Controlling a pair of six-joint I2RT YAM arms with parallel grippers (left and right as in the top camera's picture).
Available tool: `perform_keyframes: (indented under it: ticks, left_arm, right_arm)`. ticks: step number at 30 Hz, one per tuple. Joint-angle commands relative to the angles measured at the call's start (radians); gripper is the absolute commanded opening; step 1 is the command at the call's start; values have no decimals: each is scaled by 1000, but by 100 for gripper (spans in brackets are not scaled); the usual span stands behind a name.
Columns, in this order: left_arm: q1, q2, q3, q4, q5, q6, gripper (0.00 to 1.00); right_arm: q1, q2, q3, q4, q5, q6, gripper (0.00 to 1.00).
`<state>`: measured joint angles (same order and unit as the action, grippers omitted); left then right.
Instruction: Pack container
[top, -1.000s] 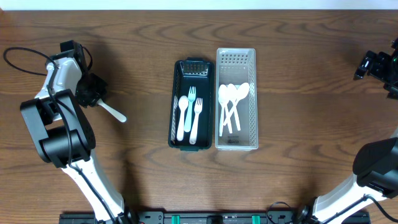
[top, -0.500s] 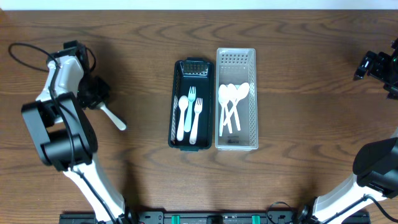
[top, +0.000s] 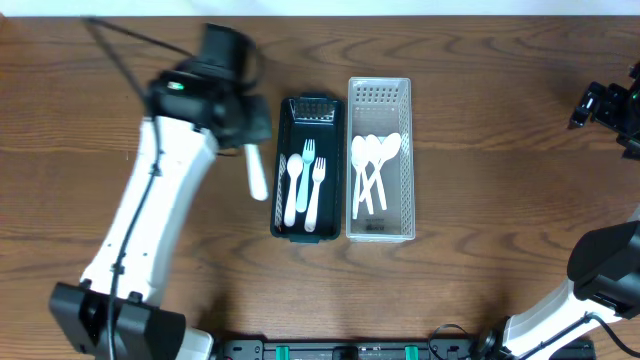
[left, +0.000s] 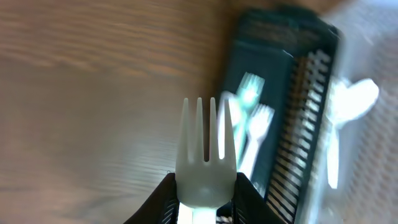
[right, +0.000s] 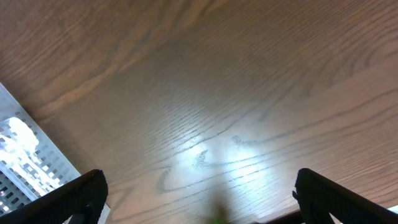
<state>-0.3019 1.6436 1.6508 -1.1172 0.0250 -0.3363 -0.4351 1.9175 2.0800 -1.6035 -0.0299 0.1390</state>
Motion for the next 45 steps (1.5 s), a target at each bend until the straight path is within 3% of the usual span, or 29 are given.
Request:
perform_keyframes:
  ticks: [1,6,15,19,20,22,25,32,36,37,45]
  left_arm:
    - [-89,48,3,16,-9,2,19]
    - [-163,137,3,77,-9,2,19]
    - [-171,340,3,123,14,-9,20]
    - [-171,409,3,129,16,-8,35]
    - [-171,415,3,128,16,-8,40]
    - [-171,418,3,128,16,-1,60]
    - [-169,405,12,124,6,38,72]
    - [-166,282,95,29,-180,120,77]
    - [-117,167,98,56,-278,118,94]
    - [-85,138,98,72,-277,117,98]
    - [171,80,98,218,-277,115,98]
  right_arm:
    - [3,-2,-5,-2,-5,-17,99]
    - [3,-2,-5,-2,-5,-17,99]
    - [3,-2,-5,2,-5,-17,99]
    - [3,-2,-5,2,-5,-17,99]
    - [3,-2,-5,3,-4,-18,99]
    - [3,-2,-5,6,-4,-18,99]
    - [4,-2,-5,17,-5,-26,99]
    - [99,-3,-4,85,-131,-137,99]
    - [245,-3,-4,182,-135,-137,99]
    - [295,-3,-4,225,-129,-137,99]
    - [539,0,-5,653,4,-137,99]
